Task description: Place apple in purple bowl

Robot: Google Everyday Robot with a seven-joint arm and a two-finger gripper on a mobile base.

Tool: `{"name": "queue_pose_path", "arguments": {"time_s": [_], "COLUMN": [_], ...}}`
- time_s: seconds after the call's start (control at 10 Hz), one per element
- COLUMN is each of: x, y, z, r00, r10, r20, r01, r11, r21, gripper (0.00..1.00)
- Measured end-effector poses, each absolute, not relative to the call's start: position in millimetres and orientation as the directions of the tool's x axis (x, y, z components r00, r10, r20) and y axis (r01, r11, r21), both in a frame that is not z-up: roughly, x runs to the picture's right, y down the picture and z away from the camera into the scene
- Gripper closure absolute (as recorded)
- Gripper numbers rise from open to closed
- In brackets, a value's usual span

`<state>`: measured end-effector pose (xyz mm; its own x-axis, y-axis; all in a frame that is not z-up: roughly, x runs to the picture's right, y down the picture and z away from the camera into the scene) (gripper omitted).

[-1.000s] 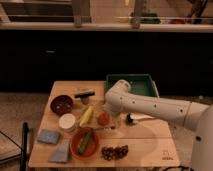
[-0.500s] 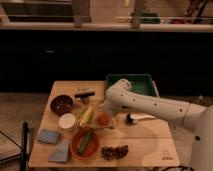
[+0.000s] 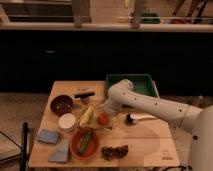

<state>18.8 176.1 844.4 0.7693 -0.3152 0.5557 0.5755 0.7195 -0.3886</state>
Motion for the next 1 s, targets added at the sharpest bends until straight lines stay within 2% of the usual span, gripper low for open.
{"name": "queue_pose_path", "arguments": {"time_s": [0.2,0.3,0.8,1.0], "x": [15,11,6,7], "y": [179,181,187,188], "z": [847,848,851,851], "r00": [0.763,0.753,0.733,0.732], "r10": [-0.315,-0.32,-0.332,-0.334], "r20": [0.565,0.574,0.593,0.594], "r01": [0.585,0.598,0.622,0.624], "r11": [0.708,0.698,0.68,0.679], "r21": [-0.396,-0.395,-0.388,-0.386], "gripper": [0.21,0.28,0.8,0.96]}}
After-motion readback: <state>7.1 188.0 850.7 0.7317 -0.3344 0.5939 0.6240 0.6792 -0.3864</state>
